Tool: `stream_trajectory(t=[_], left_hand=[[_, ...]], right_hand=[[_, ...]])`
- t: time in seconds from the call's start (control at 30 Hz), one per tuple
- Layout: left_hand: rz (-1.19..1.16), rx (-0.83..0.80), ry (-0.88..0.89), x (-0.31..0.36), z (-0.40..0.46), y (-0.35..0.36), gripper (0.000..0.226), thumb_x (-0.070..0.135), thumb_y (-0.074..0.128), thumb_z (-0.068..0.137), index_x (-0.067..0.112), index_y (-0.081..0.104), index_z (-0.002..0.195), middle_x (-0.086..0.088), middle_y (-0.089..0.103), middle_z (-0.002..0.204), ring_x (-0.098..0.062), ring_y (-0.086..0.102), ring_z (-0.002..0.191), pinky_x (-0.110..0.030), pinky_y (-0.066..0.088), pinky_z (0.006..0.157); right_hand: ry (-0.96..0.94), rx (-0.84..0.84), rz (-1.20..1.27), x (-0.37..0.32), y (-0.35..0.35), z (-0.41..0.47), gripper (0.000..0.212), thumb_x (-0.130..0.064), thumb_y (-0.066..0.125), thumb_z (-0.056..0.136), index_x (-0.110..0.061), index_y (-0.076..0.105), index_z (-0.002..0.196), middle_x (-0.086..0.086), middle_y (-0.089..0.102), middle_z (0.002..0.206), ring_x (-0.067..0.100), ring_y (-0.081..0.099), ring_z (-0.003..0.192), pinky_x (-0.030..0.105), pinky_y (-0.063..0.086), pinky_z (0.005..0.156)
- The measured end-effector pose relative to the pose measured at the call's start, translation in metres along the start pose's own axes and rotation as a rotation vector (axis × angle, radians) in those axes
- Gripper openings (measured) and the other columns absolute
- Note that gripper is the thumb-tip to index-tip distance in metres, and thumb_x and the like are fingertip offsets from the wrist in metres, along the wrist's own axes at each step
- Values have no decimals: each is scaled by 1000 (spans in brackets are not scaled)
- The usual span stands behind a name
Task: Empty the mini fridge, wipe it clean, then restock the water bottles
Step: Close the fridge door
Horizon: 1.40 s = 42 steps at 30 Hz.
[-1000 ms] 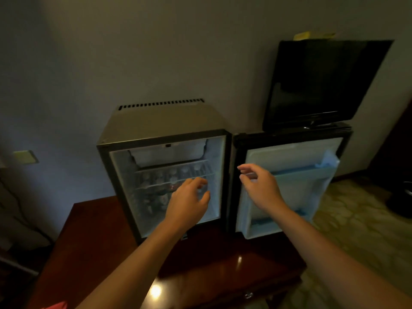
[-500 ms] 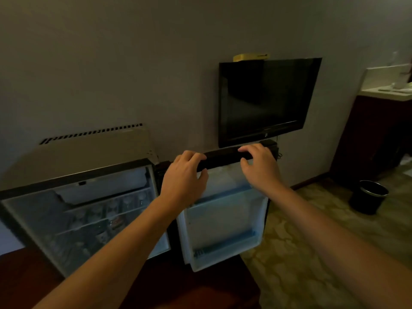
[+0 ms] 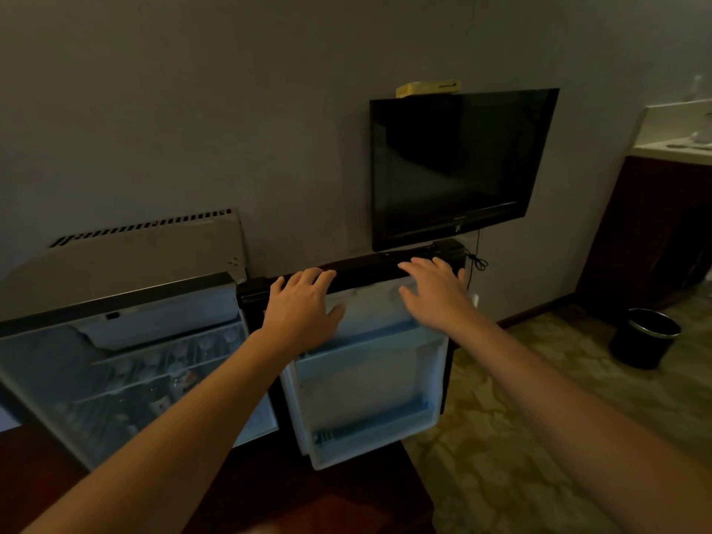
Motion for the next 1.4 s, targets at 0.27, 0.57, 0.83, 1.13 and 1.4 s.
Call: stream_trajectory(t=[0.27,0.57,0.83,1.13,1.4], left_hand=[[-25,69,-2,4,-17,-2,62,58,39,99,29,30,153,-1,39,150,-25,35,140,-48,19,121],[-177,138,14,-5,-53,-11,47,58,36,99,23,53,126,-2,55,120,-21,52,112,-39,42,101],[-276,119,52,-31,-107,-34,53,66,37,94,23,53,120,5,55,115,-14,52,103,-33,45,86],[-270,10,11,-69,-187,-81,47,64,49,92,30,54,125,9,53,119,-10,56,96,-34,50,83],[-192,-95,-109,-139,-241,-107,59,64,56,89,36,48,140,16,51,135,-4,53,115,-30,49,97]], right_hand=[[-70,112,-76,-21,-43,-26,33,-33,46,98,-25,61,127,-1,65,115,20,56,108,38,44,93],[-136,-7,97,-49,-75,-50,27,-34,52,97,-29,63,122,-8,65,97,9,61,88,28,48,78],[-240,-97,132,-107,-51,-60,24,-37,56,95,-32,65,117,-11,64,95,7,59,92,24,41,77],[-443,-177,175,-203,0,-55,23,-33,55,97,-32,66,117,-8,63,113,11,58,103,28,47,88],[-667,-161,144,-290,48,-57,28,-21,52,96,-29,66,120,-7,61,126,15,52,119,36,43,101]])
Point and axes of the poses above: each hand's wrist, its own z-axis towards the middle knuckle, its own y-axis out of the palm, x = y × z, the point moved 5 cm from there along z, towards the middle knuckle
